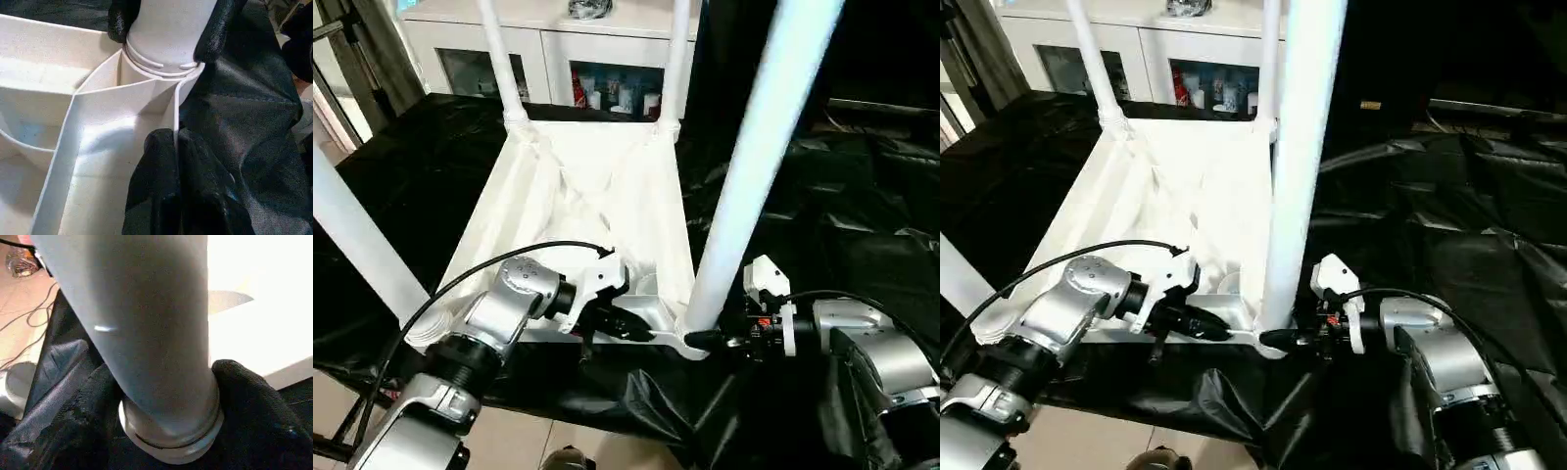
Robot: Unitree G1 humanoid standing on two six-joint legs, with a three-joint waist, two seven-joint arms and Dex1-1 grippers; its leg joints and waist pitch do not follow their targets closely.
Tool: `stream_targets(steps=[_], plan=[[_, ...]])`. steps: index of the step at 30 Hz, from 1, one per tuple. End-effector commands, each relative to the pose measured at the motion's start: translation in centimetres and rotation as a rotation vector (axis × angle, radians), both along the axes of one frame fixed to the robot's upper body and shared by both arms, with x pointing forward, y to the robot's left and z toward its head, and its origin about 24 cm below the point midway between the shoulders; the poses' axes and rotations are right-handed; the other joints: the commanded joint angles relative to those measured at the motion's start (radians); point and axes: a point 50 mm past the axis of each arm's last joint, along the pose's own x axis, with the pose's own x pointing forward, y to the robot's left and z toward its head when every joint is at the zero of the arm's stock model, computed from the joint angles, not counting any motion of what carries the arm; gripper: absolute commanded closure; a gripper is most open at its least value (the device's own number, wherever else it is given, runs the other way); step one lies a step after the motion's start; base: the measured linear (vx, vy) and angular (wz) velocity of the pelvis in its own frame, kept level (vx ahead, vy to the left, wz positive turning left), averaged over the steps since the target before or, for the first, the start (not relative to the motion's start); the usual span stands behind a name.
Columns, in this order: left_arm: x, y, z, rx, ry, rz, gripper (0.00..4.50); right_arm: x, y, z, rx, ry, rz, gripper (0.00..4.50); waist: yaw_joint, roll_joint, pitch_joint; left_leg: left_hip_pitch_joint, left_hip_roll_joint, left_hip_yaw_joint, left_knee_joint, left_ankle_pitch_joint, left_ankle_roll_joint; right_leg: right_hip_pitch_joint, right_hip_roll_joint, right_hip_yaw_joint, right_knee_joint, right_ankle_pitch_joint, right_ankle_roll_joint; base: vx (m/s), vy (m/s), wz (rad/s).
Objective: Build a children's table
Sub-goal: Rotate leg to tighten
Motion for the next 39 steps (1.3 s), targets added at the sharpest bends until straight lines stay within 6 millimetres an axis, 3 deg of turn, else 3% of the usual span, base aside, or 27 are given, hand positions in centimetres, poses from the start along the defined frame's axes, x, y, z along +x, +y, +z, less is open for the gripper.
stream_targets(steps=[1,11,14,16,18,21,25,29,30,31,32,35,37,39], plan=[[0.0,-1.2,1.2,-0.053,-0.029,-0.045,4.5,-0.5,1.4,-0.5,0.019,0.038,0.068,1.82,-0.003,-0.017,-0.061,0.018,0.059,-0.018,-0.075,-0.222,0.047,0.041,-0.07,0.045,-0.071,-0.219,-0.211,0.0,0.0,0.0],[0.2,-1.3,1.2,-0.061,-0.037,-0.008,4.5,-1.0,1.8,-1.0,0.045,0.055,0.042,1.97,-0.002,-0.015,-0.062,0.017,0.058,-0.017,-0.072,-0.212,0.047,0.043,-0.069,0.044,-0.069,-0.196,-0.215,0.0,0.0,0.0],[1.9,-2.3,1.5,-0.106,-0.078,0.163,4.5,0.8,2.2,-2.3,0.016,-0.026,-0.225,1.97,-0.009,-0.013,-0.058,0.017,0.055,-0.018,-0.076,-0.251,0.024,0.037,-0.071,0.044,-0.076,-0.247,-0.212,0.0,0.0,0.0],[2.9,-3.4,1.5,-0.113,-0.104,0.256,4.5,1.8,2.4,-3.2,0.008,-0.007,-0.385,1.98,-0.017,-0.014,-0.055,0.023,0.05,-0.022,-0.082,-0.304,-0.008,0.037,-0.074,0.041,-0.087,-0.347,-0.187,0.0,0.0,0.0],[3.1,-3.6,1.5,-0.114,-0.11,0.278,4.5,2.0,2.5,-3.4,0.007,0.004,-0.428,1.99,-0.034,-0.018,-0.055,0.022,0.05,-0.028,-0.088,-0.332,-0.024,0.042,-0.074,0.04,-0.092,-0.393,-0.157,0.0,0.0,0.0],[3.8,-6.1,2.0,-0.135,-0.133,0.366,4.5,3.7,3.0,-4.0,-0.022,0.004,-0.686,1.99,-0.046,-0.015,-0.058,0.022,0.049,-0.027,-0.086,-0.316,-0.022,0.039,-0.073,0.042,-0.09,-0.343,-0.163,0.0,0.0,0.0],[3.8,-8.1,2.1,-0.15,-0.146,0.388,4.5,4.5,4.1,-4.2,-0.039,-0.014,-0.785,1.99,-0.052,-0.013,-0.063,0.015,0.046,-0.022,-0.081,-0.253,-0.004,0.044,-0.069,0.042,-0.083,-0.248,-0.175,0.0,0.0,0.0],[3.1,-9.3,1.9,-0.165,-0.149,0.338,4.5,4.7,5.8,-3.6,0.007,-0.047,-0.736,1.99,-0.052,-0.011,-0.067,0.014,0.046,-0.021,-0.076,-0.209,0.019,0.047,-0.065,0.04,-0.073,-0.142,-0.198,0.0,0.0,0.0],[3.0,-9.3,1.8,-0.165,-0.149,0.326,4.5,4.7,6.1,-3.3,0.043,-0.037,-0.718,1.64,-0.053,-0.011,-0.067,0.014,0.045,-0.019,-0.075,-0.202,0.028,0.049,-0.064,0.04,-0.071,-0.118,-0.206,0.0,0.0,0.0],[2.9,-9.3,1.8,-0.164,-0.149,0.318,4.5,4.7,6.2,-3.1,0.061,-0.034,-0.713,1.64,-0.054,-0.012,-0.066,0.014,0.045,-0.019,-0.075,-0.202,0.033,0.049,-0.064,0.04,-0.072,-0.115,-0.209,0.0,0.0,0.0],[2.9,-9.2,1.7,-0.164,-0.148,0.313,4.5,4.7,6.2,-3.0,0.066,-0.036,-0.708,1.29,-0.053,-0.011,-0.064,0.014,0.046,-0.019,-0.076,-0.211,0.037,0.049,-0.065,0.041,-0.074,-0.127,-0.211,0.0,0.0,0.0],[2.6,-8.5,1.6,-0.162,-0.144,0.277,4.5,4.5,5.7,-2.4,0.061,-0.082,-0.624,1.08,-0.053,-0.015,-0.06,0.017,0.049,-0.02,-0.082,-0.26,0.025,0.048,-0.068,0.041,-0.083,-0.218,-0.193,0.0,0.0,0.0],[2.6,-8.2,1.6,-0.161,-0.141,0.268,4.5,4.3,5.4,-2.3,0.063,-0.087,-0.585,1.08,-0.052,-0.016,-0.06,0.016,0.049,-0.02,-0.082,-0.259,0.026,0.048,-0.067,0.042,-0.082,-0.217,-0.19,0.0,0.0,0.0],[2.3,-7.4,1.7,-0.165,-0.139,0.211,4.5,3.4,4.3,-1.8,0.054,-0.104,-0.428,1.08,-0.048,-0.017,-0.06,0.013,0.05,-0.019,-0.079,-0.239,0.044,0.052,-0.067,0.043,-0.079,-0.179,-0.19,0.0,0.0,0.0]])
